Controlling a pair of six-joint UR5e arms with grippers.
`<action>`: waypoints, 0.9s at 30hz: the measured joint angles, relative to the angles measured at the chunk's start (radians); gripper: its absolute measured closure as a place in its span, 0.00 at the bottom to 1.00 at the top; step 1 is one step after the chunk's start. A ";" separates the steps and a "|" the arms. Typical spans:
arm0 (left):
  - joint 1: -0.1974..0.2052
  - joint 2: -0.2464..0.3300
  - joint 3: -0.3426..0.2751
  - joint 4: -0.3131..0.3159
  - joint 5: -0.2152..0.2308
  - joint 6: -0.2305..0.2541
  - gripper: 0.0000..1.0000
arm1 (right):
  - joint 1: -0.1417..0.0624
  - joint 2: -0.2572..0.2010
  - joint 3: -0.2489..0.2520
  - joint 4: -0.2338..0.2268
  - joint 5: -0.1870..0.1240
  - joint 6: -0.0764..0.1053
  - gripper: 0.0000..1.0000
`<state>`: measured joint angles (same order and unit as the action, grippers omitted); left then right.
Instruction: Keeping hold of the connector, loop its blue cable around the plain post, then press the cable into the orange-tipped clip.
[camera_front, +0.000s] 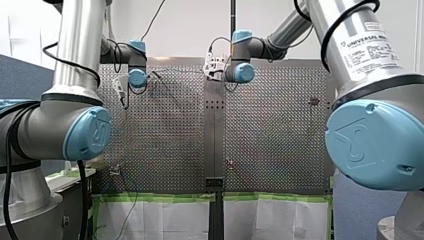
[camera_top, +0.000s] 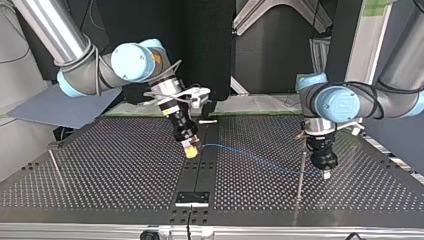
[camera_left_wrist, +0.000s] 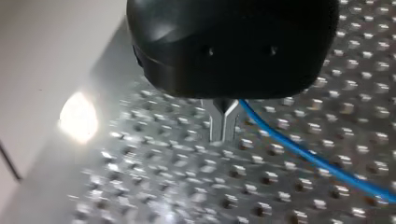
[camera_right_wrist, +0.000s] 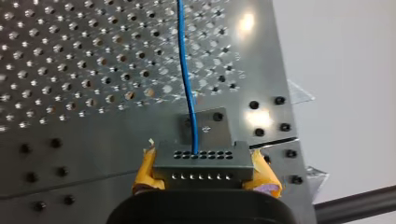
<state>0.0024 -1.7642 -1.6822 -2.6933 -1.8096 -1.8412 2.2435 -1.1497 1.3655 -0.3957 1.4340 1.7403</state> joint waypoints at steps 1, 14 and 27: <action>0.001 -0.009 0.000 0.002 0.002 -0.003 1.00 | 0.000 0.006 0.000 -0.001 0.001 -0.002 1.00; 0.005 -0.028 -0.006 0.009 0.011 -0.035 0.92 | 0.022 0.123 0.000 -0.002 0.000 -0.021 1.00; 0.007 -0.028 -0.006 0.017 0.067 -0.054 0.15 | 0.044 0.199 0.003 0.013 0.002 -0.052 1.00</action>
<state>0.0096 -1.7922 -1.6885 -2.6765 -1.7426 -1.8947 2.2874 -0.9512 1.3683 -0.3825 1.4364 1.6887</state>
